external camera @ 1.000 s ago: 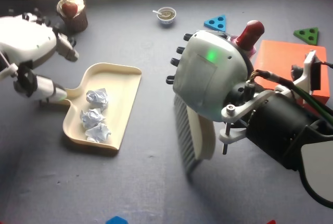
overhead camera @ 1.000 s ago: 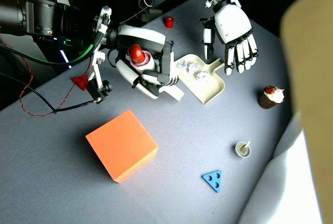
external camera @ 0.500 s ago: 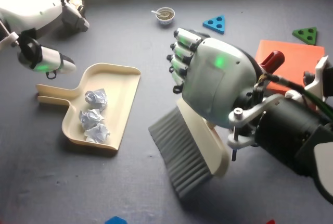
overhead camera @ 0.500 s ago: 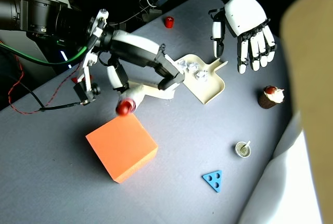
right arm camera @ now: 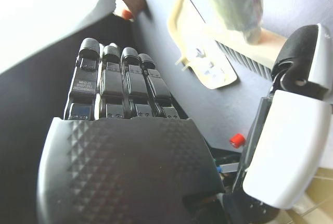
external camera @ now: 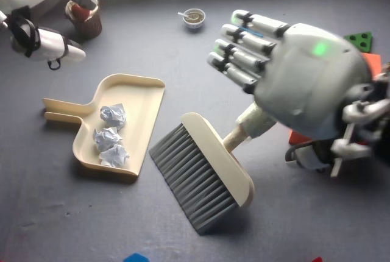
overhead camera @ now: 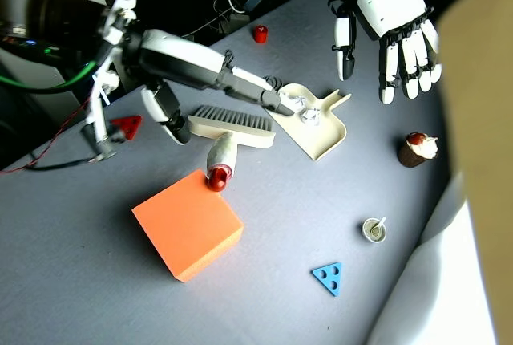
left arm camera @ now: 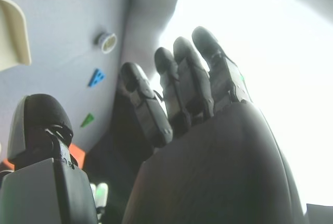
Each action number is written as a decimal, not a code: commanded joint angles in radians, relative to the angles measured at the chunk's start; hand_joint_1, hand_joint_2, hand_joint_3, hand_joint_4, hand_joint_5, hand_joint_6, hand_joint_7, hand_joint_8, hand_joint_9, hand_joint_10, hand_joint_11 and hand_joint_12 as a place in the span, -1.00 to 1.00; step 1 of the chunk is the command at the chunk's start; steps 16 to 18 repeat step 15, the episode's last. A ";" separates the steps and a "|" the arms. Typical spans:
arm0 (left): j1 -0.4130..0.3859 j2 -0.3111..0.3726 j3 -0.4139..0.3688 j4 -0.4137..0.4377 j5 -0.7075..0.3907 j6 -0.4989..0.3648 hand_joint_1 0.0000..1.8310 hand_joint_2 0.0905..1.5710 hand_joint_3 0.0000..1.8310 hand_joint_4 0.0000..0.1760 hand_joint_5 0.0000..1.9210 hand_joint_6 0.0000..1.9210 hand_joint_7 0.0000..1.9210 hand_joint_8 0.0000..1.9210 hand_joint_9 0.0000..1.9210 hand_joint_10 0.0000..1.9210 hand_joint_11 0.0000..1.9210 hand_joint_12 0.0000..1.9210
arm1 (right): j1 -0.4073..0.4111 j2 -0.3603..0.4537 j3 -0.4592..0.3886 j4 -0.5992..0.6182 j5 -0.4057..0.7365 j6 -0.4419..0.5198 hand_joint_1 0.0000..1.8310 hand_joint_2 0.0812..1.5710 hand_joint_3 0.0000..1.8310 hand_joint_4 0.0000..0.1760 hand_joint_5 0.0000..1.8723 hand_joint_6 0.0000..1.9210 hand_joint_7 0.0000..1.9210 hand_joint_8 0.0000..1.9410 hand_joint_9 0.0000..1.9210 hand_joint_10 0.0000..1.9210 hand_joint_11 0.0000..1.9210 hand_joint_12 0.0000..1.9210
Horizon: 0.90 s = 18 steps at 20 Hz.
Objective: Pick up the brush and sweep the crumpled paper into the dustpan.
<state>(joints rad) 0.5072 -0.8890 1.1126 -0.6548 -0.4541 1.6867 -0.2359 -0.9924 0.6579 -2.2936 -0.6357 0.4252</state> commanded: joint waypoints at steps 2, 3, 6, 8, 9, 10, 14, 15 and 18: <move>-0.011 0.021 -0.020 0.016 -0.107 0.006 -0.05 0.27 -1.00 -0.11 -0.30 -1.00 -0.54 -1.00 -0.65 -1.00 -0.96 -0.32 | 0.002 0.103 -0.052 -0.210 0.031 0.233 -0.26 -0.12 -1.00 -1.00 -1.00 -1.00 -1.00 -1.00 -1.00 -1.00 -0.96 -0.91; -0.009 0.031 -0.030 0.016 -0.102 0.006 -0.07 0.27 -1.00 -0.08 -0.30 -1.00 -0.52 -0.99 -0.64 -0.99 -0.94 -0.32 | -0.008 0.162 -0.076 -0.287 0.050 0.363 -0.25 -0.12 -0.99 -1.00 -1.00 -1.00 -1.00 -1.00 -1.00 -1.00 -0.96 -0.91; 0.003 0.057 -0.054 0.015 -0.096 -0.004 -0.09 0.28 -1.00 0.01 -0.31 -1.00 -0.52 -0.99 -0.64 -1.00 -0.96 -0.32 | -0.081 0.275 -0.138 -0.410 0.034 0.619 -0.27 -0.13 -1.00 -1.00 -1.00 -1.00 -1.00 -1.00 -1.00 -1.00 -0.93 -0.90; 0.002 0.060 -0.056 0.010 -0.096 -0.004 -0.05 0.27 -1.00 -0.24 -0.29 -0.99 -0.49 -0.99 -0.63 -0.99 -0.94 -0.30 | -0.122 0.327 -0.166 -0.410 0.002 0.707 -0.27 -0.10 -0.99 -1.00 -1.00 -1.00 -1.00 -1.00 -1.00 -1.00 -0.95 -0.91; -0.001 0.060 -0.057 0.007 -0.094 -0.004 -0.05 0.26 -1.00 -0.27 -0.28 -0.99 -0.48 -0.99 -0.62 -0.99 -0.92 -0.30 | -0.131 0.359 -0.180 -0.410 -0.003 0.772 -0.28 -0.09 -0.99 -1.00 -1.00 -1.00 -1.00 -1.00 -1.00 -1.00 -0.95 -0.92; -0.003 0.060 -0.057 0.005 -0.095 -0.004 -0.07 0.27 -1.00 -0.20 -0.29 -1.00 -0.50 -1.00 -0.63 -0.99 -0.94 -0.30 | -0.131 0.378 -0.187 -0.410 -0.003 0.812 -0.30 -0.09 -0.99 -1.00 -1.00 -1.00 -1.00 -1.00 -1.00 -1.00 -0.94 -0.91; -0.020 0.061 -0.054 0.015 -0.082 -0.003 -0.07 0.27 -1.00 -0.28 -0.29 -1.00 -0.49 -1.00 -0.63 -1.00 -0.95 -0.32 | -0.102 0.492 -0.224 -0.414 0.067 1.018 -0.32 -0.06 -0.99 -1.00 -1.00 -1.00 -1.00 -1.00 -1.00 -1.00 -0.93 -0.92; -0.025 0.063 -0.054 0.016 -0.076 0.003 -0.07 0.27 -1.00 -0.28 -0.29 -1.00 -0.49 -1.00 -0.63 -1.00 -0.95 -0.32 | -0.101 0.519 -0.232 -0.423 0.102 1.058 -0.32 -0.06 -0.99 -1.00 -1.00 -1.00 -1.00 -1.00 -1.00 -1.00 -0.93 -0.92; -0.025 0.063 -0.054 0.016 -0.076 0.003 -0.07 0.27 -1.00 -0.28 -0.29 -1.00 -0.49 -1.00 -0.63 -1.00 -0.95 -0.32 | -0.101 0.519 -0.232 -0.423 0.102 1.058 -0.32 -0.06 -0.99 -1.00 -1.00 -1.00 -1.00 -1.00 -1.00 -1.00 -0.93 -0.92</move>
